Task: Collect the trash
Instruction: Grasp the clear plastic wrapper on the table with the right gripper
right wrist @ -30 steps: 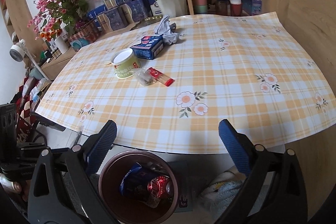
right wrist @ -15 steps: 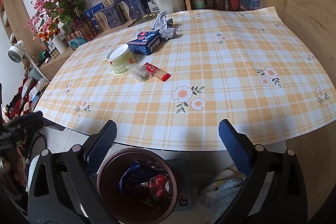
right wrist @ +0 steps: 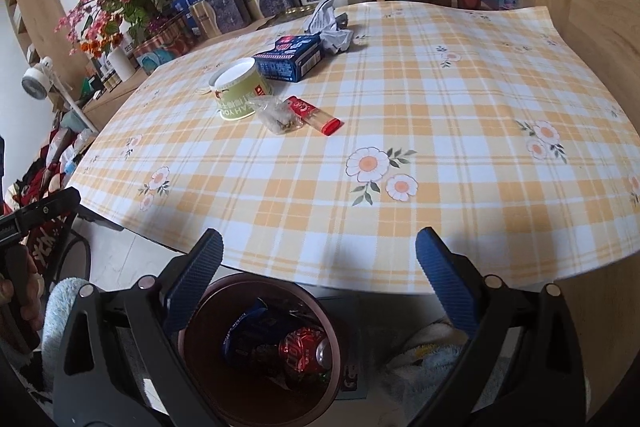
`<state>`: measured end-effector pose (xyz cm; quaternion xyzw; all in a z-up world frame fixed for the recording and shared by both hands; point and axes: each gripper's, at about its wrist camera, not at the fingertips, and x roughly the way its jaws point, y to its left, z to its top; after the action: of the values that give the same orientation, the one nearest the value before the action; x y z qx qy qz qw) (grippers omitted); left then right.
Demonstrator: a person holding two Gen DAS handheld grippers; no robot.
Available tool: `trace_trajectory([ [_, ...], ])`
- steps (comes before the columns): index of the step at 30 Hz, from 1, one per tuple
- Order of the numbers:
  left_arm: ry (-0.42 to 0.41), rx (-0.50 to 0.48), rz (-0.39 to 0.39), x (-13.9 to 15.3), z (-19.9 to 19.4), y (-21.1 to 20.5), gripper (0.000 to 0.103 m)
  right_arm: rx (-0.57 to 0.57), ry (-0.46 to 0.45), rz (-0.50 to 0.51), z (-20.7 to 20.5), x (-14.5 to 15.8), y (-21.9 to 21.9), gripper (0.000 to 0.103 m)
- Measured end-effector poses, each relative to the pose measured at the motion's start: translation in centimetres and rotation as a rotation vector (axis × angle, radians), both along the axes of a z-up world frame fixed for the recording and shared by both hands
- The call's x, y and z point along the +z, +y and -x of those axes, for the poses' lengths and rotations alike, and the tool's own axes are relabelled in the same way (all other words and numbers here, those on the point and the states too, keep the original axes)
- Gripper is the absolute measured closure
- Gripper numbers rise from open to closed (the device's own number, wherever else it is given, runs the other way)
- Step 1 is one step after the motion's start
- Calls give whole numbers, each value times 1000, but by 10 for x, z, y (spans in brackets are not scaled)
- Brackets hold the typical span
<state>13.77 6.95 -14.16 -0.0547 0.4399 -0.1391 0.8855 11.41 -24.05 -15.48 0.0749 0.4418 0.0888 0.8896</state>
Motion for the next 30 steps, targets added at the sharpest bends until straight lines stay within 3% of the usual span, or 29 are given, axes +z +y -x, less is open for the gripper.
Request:
trace_trajectory([
  [5,10,44,29,-8,-16,4,12,100,-45,75,-36,4,17,20],
  [9,63,70,156,-14,-30,12,12,181,-153,126,-69,6,34,21],
  [14,10,77,83,-13,-39,10,12,192,-133,109,-118,-10,50,25],
  [18,-10,93,32,-17,-44,12,12,234,-86,146,-139,-27,68,38],
  [21,11,88,32,-23,-47,15,12,259,-73,168,-148,-37,78,48],
  [24,30,82,34,-28,-51,16,12,229,-66,139,-151,-41,75,53],
  [25,35,82,41,-30,-53,17,12,220,-61,117,-152,-42,73,64],
  [28,53,90,39,-35,-59,15,12,223,-54,90,-147,-41,71,82],
  [30,80,104,23,-39,-68,13,12,229,-73,57,-139,-32,69,84],
])
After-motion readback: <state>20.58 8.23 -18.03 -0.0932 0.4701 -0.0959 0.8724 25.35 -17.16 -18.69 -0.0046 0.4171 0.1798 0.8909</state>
